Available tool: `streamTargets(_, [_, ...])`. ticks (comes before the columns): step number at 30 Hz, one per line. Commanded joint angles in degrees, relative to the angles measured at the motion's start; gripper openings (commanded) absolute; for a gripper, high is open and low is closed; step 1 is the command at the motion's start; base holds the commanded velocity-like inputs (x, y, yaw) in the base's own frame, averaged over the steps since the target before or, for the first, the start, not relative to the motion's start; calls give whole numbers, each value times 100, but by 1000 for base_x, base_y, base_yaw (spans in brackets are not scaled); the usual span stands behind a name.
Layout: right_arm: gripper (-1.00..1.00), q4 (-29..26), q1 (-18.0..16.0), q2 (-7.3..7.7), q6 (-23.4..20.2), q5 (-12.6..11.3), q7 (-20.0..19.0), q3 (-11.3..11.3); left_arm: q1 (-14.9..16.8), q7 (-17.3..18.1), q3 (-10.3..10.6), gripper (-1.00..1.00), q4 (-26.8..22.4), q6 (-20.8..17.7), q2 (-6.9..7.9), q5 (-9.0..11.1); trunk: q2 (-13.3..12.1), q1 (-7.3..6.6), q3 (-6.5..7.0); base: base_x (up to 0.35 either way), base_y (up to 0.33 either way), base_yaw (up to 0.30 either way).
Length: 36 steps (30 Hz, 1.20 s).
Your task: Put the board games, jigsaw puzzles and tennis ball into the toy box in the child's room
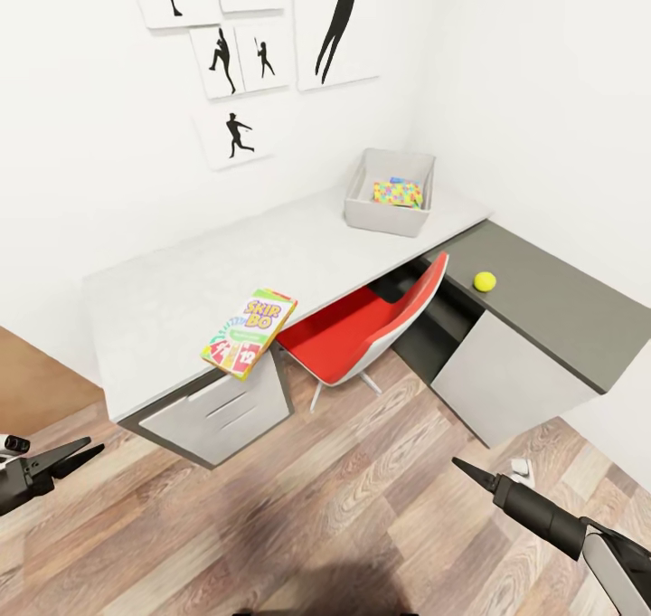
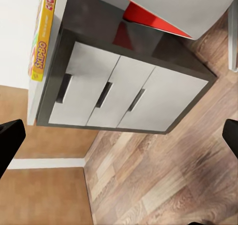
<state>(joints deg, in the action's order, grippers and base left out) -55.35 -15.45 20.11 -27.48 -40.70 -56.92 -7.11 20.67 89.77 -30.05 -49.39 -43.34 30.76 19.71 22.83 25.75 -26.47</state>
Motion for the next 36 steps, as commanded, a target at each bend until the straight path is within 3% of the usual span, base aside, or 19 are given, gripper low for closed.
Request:
streamTargets(1, [100,0,-2,1,-47,-40,-4,0,2,23,-1,100,-1,-61,1,-5,9,3,2,0,0,0])
streamTargets(36, [100,10,-2,-4,-47,-31,5,5,3,23,0,100,-45,-61,1,-5,9,3,333,0,0,0])
